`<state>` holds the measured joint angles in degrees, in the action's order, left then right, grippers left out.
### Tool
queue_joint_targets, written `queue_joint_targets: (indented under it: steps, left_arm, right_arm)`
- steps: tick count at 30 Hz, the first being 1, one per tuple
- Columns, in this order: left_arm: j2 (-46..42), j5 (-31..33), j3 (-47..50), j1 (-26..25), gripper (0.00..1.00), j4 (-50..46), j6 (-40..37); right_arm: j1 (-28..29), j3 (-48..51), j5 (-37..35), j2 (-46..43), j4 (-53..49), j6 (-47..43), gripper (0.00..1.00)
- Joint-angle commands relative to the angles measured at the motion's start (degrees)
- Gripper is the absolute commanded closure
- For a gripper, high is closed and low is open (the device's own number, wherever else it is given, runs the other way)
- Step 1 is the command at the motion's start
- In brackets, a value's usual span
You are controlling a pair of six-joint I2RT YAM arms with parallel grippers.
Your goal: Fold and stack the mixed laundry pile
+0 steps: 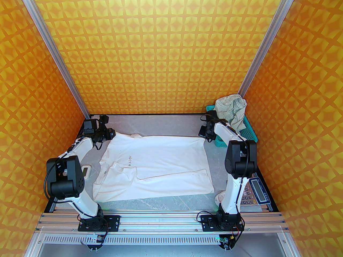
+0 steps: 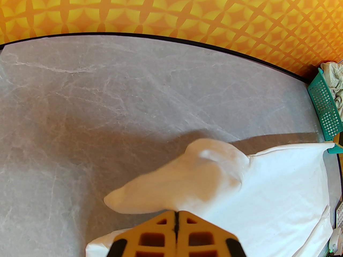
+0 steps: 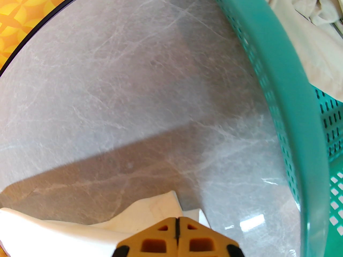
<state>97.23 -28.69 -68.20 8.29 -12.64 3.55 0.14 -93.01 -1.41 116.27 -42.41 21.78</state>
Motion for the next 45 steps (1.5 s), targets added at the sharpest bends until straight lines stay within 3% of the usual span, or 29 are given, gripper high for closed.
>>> queue_joint_targets:
  steps: [1,12,21,31,40,42,43,44,45]
  left_arm:
    - [-3.1,-1.2,2.6,1.3,1.0,1.8,1.3]
    - [-9.0,-0.6,9.3,2.7,1.0,4.3,4.5]
    - [-15.8,3.9,18.1,4.5,1.0,6.4,7.7]
    - [-23.2,7.8,30.0,7.2,1.0,10.6,12.2]
    - [-30.2,8.6,42.0,7.9,0.99,22.4,20.1]
    - [-33.2,9.2,44.2,7.9,0.95,24.3,20.3]
    - [-33.3,9.3,44.7,7.9,0.89,24.6,20.3]
    - [-35.0,9.9,44.5,8.0,0.78,23.7,20.4]
    - [-35.4,10.9,44.1,8.0,0.6,22.5,20.5]
  right_arm:
    - [-0.7,2.1,0.5,-3.4,1.9,-0.5,1.0]
    - [-0.8,10.3,3.2,-9.0,5.5,0.9,1.0]
    - [-0.8,16.9,4.0,-13.8,8.0,1.3,1.0]
    - [-1.0,31.5,5.9,-20.3,15.2,5.6,1.0]
    - [-3.9,41.9,9.9,-24.1,24.3,11.4,1.0]
    - [-4.2,43.8,13.2,-24.0,28.1,12.8,1.0]
    - [-4.2,44.5,14.2,-23.8,29.6,13.4,0.95]
    - [-4.2,45.0,14.6,-23.8,30.3,13.8,0.89]
    - [-4.2,45.3,14.7,-23.8,30.5,14.1,0.83]
